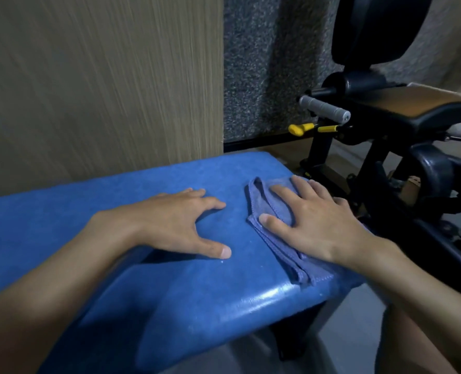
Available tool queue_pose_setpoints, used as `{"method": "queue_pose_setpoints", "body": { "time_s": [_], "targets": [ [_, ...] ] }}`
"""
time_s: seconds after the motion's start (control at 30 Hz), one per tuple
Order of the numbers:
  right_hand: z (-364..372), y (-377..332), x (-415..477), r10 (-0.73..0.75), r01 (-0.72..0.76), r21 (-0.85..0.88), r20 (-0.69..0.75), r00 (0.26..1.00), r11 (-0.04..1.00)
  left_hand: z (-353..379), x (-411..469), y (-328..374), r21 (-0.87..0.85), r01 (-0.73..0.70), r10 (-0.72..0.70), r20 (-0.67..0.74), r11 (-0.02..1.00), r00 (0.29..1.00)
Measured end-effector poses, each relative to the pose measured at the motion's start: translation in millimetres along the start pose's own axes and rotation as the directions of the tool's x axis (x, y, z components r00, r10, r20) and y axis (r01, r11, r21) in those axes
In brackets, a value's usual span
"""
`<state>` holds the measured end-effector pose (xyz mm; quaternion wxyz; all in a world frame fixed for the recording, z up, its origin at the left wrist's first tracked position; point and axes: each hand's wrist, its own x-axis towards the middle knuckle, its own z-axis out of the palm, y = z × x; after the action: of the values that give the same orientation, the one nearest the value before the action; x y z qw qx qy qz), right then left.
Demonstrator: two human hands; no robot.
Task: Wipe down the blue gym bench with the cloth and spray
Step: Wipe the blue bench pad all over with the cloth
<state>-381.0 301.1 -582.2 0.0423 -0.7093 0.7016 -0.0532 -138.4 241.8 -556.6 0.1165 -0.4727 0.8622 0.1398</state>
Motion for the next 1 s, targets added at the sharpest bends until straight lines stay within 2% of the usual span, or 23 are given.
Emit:
{"method": "queue_pose_setpoints", "body": {
  "time_s": [0.1,0.2,0.27,0.33,0.4,0.47,0.53,0.6,0.67,0.77,0.83,0.93,1.0],
  "targets": [
    [3,2,-14,-0.125,0.124,-0.084,-0.001,0.992,0.989,5,1,0,-0.002,-0.011,0.011,-0.035,1.0,0.999],
    [9,-3,-50,-0.362,0.356,-0.105,-0.046,0.931,0.928,5,-1,-2,-0.049,-0.019,0.019,-0.014,0.999,1.0],
    [12,1,-58,-0.431,0.423,-0.087,-0.098,0.897,0.902,5,-3,-3,-0.079,-0.012,0.011,-0.012,0.997,1.0],
    [11,15,-40,-0.371,0.368,-0.046,-0.091,0.924,0.929,6,-7,-1,-0.041,0.006,-0.009,-0.083,0.999,0.997],
    [8,30,-12,-0.236,0.24,0.037,-0.089,0.968,0.97,9,-13,2,0.014,0.029,-0.026,-0.168,0.999,0.986],
    [4,41,13,-0.105,0.115,0.182,-0.064,0.992,0.977,10,-19,6,0.006,0.035,-0.033,-0.168,0.999,0.985],
    [5,45,24,-0.078,0.082,0.199,-0.027,0.997,0.977,11,-22,9,-0.018,0.054,-0.056,-0.142,0.998,0.988],
    [5,42,18,-0.114,0.113,0.106,0.001,0.993,0.988,12,-23,9,-0.045,0.063,-0.069,-0.144,0.997,0.987],
    [5,35,-4,-0.221,0.221,-0.007,0.011,0.975,0.975,12,-21,8,-0.059,0.058,-0.066,-0.134,0.997,0.989],
    [12,21,-42,-0.452,0.45,-0.126,0.011,0.892,0.884,7,-16,5,-0.119,0.056,-0.068,-0.103,0.991,0.992],
    [12,18,-51,-0.525,0.521,-0.133,0.005,0.851,0.843,5,-14,8,-0.133,0.064,-0.077,-0.091,0.989,0.993],
    [11,25,-33,-0.5,0.494,-0.09,-0.059,0.864,0.865,6,-9,12,-0.027,0.087,-0.09,-0.11,0.996,0.99],
    [11,35,-7,-0.383,0.385,0.004,-0.098,0.919,0.923,8,-10,12,0.009,0.105,-0.103,-0.131,0.994,0.986]
  ]
}}
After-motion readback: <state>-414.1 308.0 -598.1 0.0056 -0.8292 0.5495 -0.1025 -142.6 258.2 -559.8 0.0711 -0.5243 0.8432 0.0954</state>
